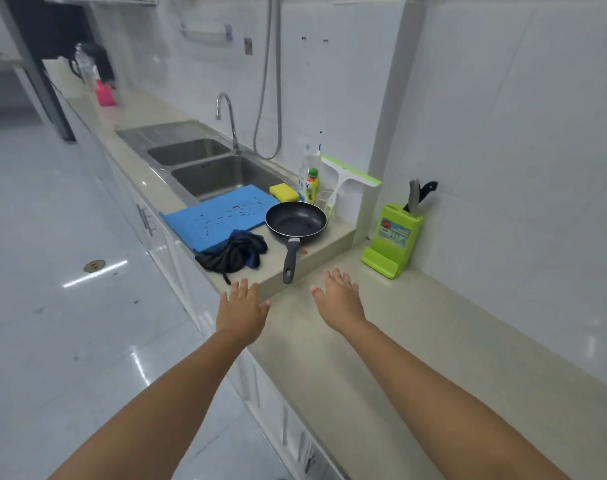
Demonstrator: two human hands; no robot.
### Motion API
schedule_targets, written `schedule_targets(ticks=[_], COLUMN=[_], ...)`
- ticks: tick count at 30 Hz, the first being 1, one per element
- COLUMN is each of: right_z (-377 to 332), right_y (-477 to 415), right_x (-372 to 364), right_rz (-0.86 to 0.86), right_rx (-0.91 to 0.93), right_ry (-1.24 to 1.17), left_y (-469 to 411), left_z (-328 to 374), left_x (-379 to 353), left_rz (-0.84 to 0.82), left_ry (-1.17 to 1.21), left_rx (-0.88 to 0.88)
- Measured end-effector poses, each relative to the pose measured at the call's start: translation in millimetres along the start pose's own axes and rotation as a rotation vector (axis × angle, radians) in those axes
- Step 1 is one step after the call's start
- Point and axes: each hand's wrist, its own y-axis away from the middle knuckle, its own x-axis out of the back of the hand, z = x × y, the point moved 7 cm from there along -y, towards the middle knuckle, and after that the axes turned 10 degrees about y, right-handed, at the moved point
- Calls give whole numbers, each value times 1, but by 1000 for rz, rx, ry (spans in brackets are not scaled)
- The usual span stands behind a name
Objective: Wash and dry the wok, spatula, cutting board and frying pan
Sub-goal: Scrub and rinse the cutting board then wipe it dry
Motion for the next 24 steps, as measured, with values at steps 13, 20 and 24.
schedule_targets(ticks=[13, 20, 24], right_z=[-122, -193, -230], right_y=[-178, -250, -289], right_x=[-9, -46, -73], right_rz=[14, -19, -65], right_rx=[139, 80, 18], right_ry=[123, 84, 125], left_y=[-162, -247, -289], left_z=[-120, -209, -262], left_x=[62, 80, 78], left_rz=[83, 54, 28], left_ry=[106, 129, 188], left_rx=[168, 169, 200])
